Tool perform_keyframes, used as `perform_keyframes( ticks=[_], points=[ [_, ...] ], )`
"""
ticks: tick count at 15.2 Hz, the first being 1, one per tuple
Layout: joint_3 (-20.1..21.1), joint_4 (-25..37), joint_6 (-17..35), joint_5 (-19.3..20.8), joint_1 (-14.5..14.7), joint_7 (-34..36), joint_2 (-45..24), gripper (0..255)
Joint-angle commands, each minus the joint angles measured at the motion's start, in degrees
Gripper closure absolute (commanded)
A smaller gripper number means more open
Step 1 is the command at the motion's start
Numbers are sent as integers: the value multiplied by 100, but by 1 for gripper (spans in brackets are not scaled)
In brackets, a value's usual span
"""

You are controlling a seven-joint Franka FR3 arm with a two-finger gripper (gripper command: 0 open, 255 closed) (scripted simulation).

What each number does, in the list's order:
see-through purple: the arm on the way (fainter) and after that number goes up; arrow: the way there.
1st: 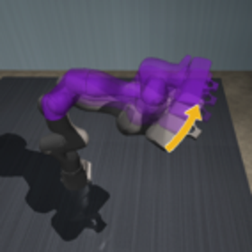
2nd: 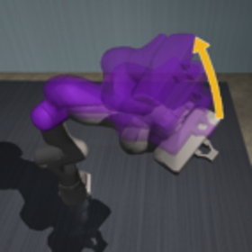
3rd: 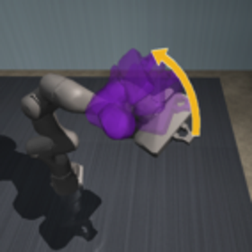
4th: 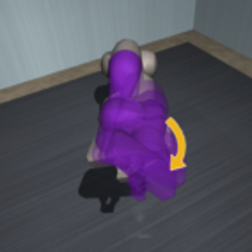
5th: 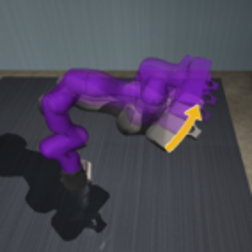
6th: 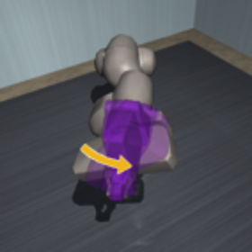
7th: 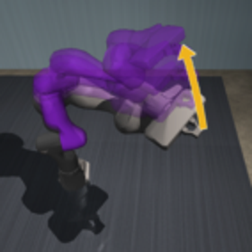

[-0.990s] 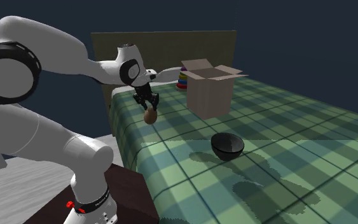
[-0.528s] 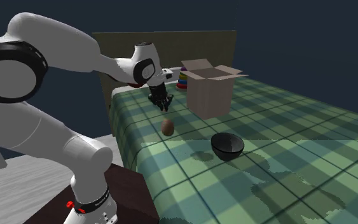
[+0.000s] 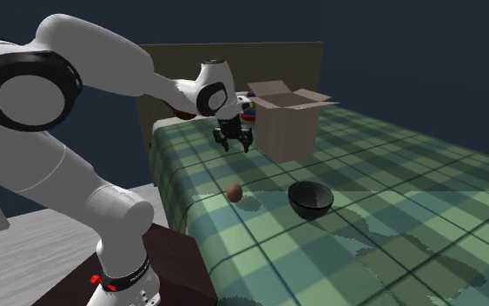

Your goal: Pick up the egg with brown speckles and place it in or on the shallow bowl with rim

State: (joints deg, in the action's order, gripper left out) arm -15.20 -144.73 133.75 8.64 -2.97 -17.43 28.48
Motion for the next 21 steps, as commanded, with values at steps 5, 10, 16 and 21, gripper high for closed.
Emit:
perform_keyframes(
  ticks=[5,10,16,21],
  points=[
    [131,-97,582,116,141,124,-1015,0],
    [244,-73,1054,237,245,257,-1974,0],
    [227,-103,1563,229,252,257,-2536,0],
    [214,-112,1783,202,244,237,-2746,0]
  ],
)
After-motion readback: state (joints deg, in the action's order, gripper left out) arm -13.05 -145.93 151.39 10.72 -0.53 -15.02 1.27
